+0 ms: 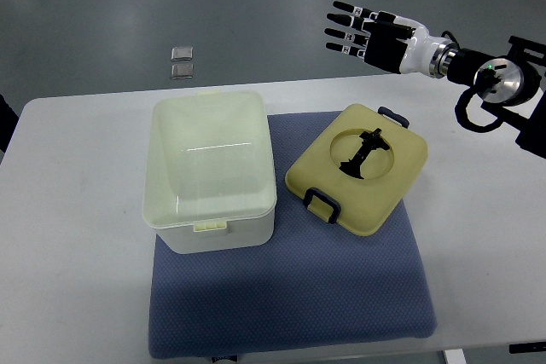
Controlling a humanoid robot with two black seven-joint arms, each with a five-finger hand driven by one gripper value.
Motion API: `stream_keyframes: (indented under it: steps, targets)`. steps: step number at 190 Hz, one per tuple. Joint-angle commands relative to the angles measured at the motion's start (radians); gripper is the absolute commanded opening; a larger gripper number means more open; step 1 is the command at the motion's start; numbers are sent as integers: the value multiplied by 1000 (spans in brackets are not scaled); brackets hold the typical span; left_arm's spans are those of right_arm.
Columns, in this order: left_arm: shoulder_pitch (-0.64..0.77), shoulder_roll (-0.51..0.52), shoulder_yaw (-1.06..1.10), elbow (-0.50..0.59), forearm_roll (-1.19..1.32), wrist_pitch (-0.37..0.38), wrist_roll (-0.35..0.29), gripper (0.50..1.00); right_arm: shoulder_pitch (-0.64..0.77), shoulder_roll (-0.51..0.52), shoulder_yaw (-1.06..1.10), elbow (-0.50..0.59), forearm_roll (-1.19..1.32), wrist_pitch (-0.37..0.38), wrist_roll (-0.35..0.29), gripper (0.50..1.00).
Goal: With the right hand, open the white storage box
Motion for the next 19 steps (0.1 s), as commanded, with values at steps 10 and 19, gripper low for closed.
stream_keyframes:
  steps: [10,19]
  targets:
    - [0,0,0,0,0,0,0,1000,-15,3,1,0,1,-2,2,926]
    - [0,0,0,0,0,0,0,1000,-15,3,1,1,1,-4,2,926]
